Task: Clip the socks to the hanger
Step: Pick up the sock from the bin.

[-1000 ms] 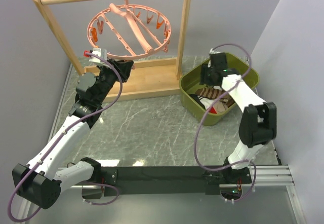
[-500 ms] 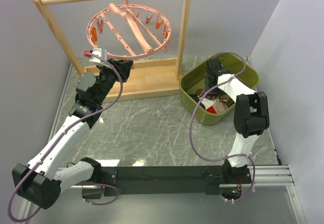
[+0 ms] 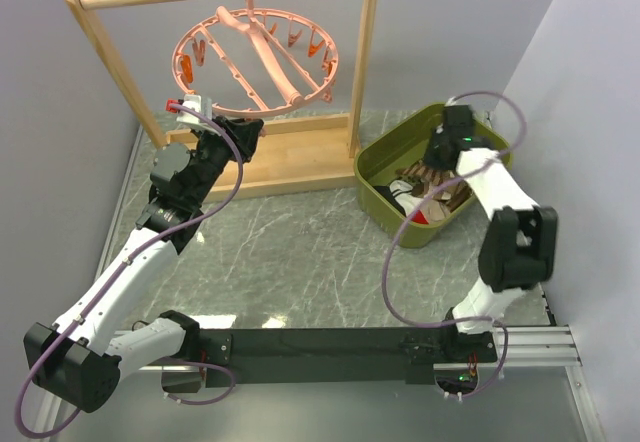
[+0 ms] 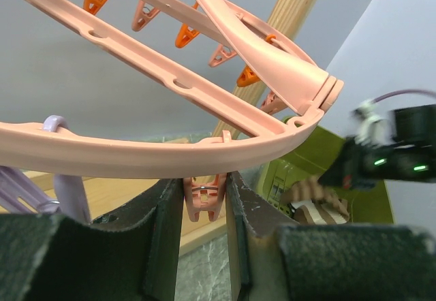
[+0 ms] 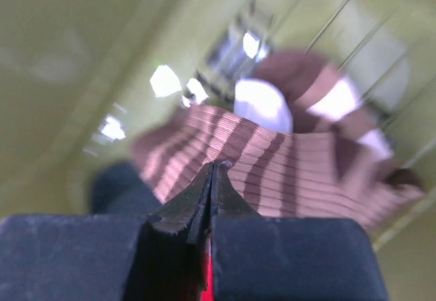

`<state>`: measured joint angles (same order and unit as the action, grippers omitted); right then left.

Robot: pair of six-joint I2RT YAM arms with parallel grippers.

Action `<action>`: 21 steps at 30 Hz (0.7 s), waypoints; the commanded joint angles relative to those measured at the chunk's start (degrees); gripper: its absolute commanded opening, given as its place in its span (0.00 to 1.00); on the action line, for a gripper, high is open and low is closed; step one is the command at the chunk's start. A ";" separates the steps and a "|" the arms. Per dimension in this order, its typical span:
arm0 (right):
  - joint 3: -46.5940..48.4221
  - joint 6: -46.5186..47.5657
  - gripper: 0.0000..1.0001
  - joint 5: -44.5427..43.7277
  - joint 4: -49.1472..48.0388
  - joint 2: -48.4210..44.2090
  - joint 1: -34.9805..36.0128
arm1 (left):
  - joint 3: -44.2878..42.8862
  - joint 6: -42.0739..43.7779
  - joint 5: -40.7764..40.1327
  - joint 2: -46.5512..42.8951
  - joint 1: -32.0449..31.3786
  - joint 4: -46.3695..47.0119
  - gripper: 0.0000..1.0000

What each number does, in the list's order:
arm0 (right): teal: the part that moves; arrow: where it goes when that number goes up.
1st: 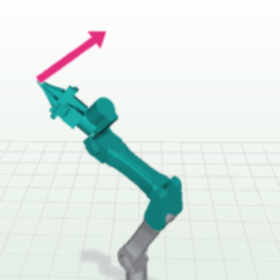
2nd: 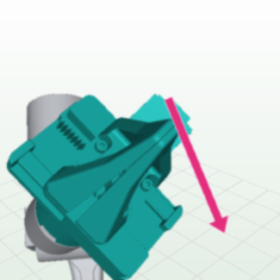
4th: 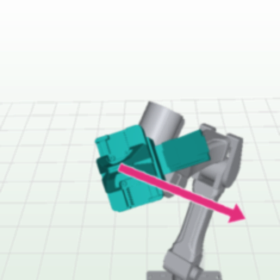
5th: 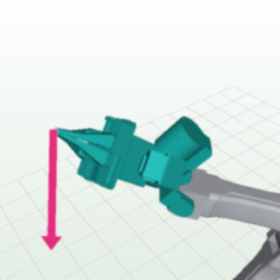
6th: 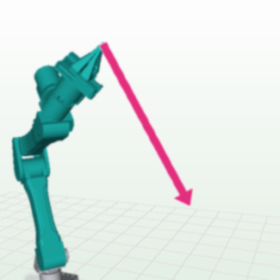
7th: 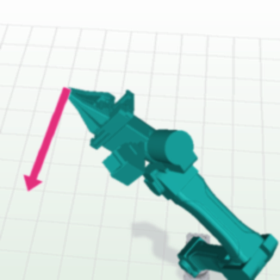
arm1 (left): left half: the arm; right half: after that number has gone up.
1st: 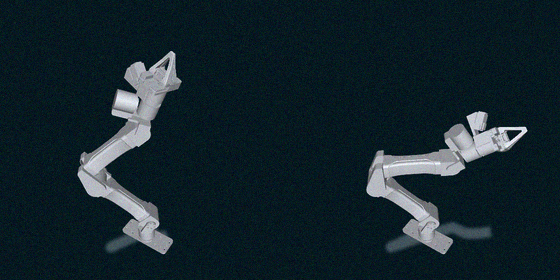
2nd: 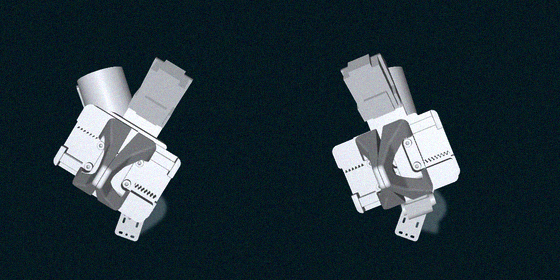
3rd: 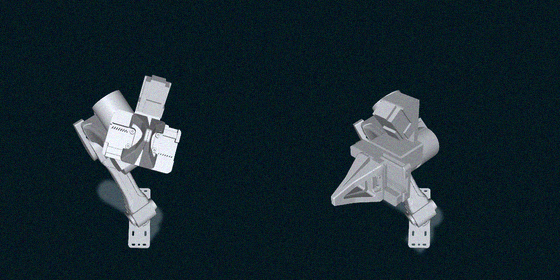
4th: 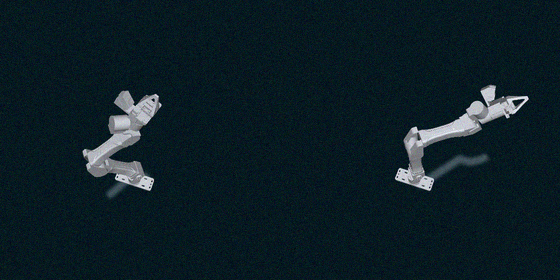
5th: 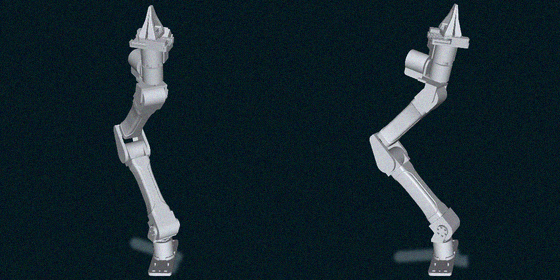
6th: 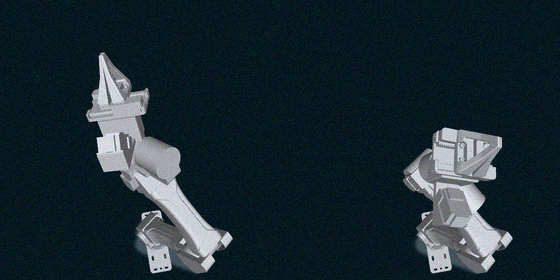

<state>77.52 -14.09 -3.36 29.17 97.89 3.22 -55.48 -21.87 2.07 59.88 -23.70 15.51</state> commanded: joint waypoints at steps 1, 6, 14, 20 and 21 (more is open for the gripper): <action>-2.01 -4.98 0.00 10.19 -9.65 -10.42 -2.52 | 0.20 0.69 -0.22 -0.99 -0.47 1.45 0.18; -3.95 -7.53 0.00 15.30 -12.20 -12.89 -2.70 | 0.46 0.42 0.13 -1.34 -0.64 1.81 0.18; -9.39 -13.86 0.00 28.13 -19.93 -18.52 -2.70 | 0.55 0.33 0.31 -1.96 -1.08 1.72 0.18; -14.93 -18.08 0.00 38.94 -27.14 -22.30 -2.08 | 0.73 -0.02 0.57 -2.04 -1.70 1.98 0.18; -15.37 -17.99 0.00 39.12 -27.32 -22.74 -1.99 | 0.73 -0.02 0.57 -2.05 -1.87 1.98 0.18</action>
<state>63.16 -29.69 29.30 8.62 78.35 0.73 -55.48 -21.91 2.07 59.33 -24.82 15.64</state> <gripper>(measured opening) 0.007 0.320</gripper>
